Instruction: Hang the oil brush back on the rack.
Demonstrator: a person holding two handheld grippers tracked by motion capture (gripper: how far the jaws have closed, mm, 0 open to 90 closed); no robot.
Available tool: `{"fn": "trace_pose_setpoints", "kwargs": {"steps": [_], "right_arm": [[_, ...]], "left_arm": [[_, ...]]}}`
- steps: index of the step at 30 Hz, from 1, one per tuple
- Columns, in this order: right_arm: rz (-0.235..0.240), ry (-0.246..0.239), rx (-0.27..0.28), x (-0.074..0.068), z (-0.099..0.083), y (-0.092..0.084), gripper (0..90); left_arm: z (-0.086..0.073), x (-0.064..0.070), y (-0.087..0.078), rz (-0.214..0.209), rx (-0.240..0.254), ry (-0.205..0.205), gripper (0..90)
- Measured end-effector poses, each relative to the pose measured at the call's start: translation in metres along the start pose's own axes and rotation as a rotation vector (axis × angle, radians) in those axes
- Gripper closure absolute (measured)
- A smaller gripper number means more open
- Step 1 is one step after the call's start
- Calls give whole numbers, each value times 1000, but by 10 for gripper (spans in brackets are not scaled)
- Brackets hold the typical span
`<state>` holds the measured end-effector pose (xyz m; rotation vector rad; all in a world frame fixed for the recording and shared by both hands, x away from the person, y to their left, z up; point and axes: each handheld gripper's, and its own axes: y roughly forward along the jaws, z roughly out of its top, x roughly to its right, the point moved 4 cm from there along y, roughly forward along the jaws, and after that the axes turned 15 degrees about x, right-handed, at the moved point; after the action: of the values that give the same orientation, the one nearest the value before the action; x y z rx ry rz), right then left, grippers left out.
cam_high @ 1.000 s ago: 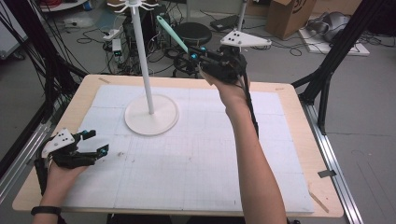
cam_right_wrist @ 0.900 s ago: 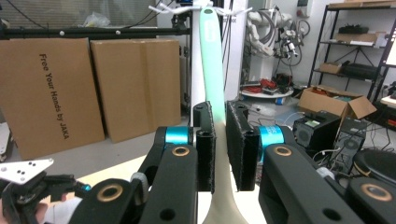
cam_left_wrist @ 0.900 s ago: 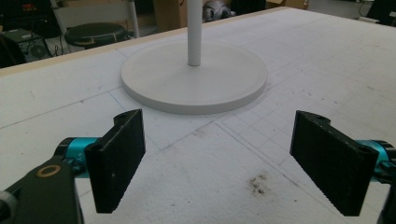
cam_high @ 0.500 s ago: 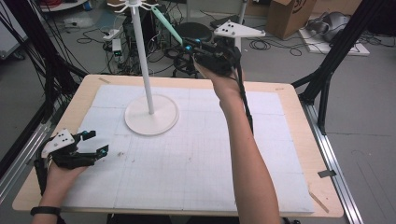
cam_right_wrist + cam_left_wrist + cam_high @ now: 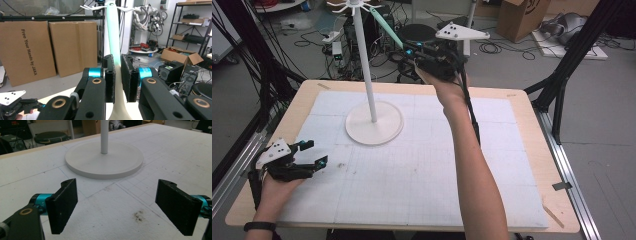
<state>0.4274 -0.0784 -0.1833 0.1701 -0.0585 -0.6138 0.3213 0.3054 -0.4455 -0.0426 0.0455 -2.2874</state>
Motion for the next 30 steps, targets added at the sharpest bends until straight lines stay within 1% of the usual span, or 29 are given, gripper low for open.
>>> {"fn": "trace_pose_setpoints", "kwargs": {"steps": [13, 15, 16, 17, 18, 20, 24, 27, 30], "right_arm": [[6, -17, -28, -8, -6, 15, 822], [11, -12, -34, -8, -8, 17, 808], [12, -15, -42, -9, -9, 18, 785], [4, -20, -40, -10, -9, 18, 707], [4, -16, -36, -10, -9, 19, 663], [11, -21, -44, -12, -10, 19, 656], [15, -24, -46, -12, -9, 14, 601], [16, -28, -46, -10, -10, 4, 553], [19, -20, -56, -7, -16, -10, 506]], "left_arm": [[0, 0, 0, -3, -1, 1, 187], [0, 1, 0, -5, 0, 0, 187], [0, 1, 0, -5, 0, 1, 187], [0, 1, 0, -3, -1, 0, 187], [0, 1, 0, -5, -4, 0, 187], [0, 1, 0, -4, -2, -2, 187], [-1, 1, 0, -4, -4, 1, 187], [-1, 1, 0, -3, -5, 1, 187], [1, 1, 1, 3, 8, -4, 187]]}}
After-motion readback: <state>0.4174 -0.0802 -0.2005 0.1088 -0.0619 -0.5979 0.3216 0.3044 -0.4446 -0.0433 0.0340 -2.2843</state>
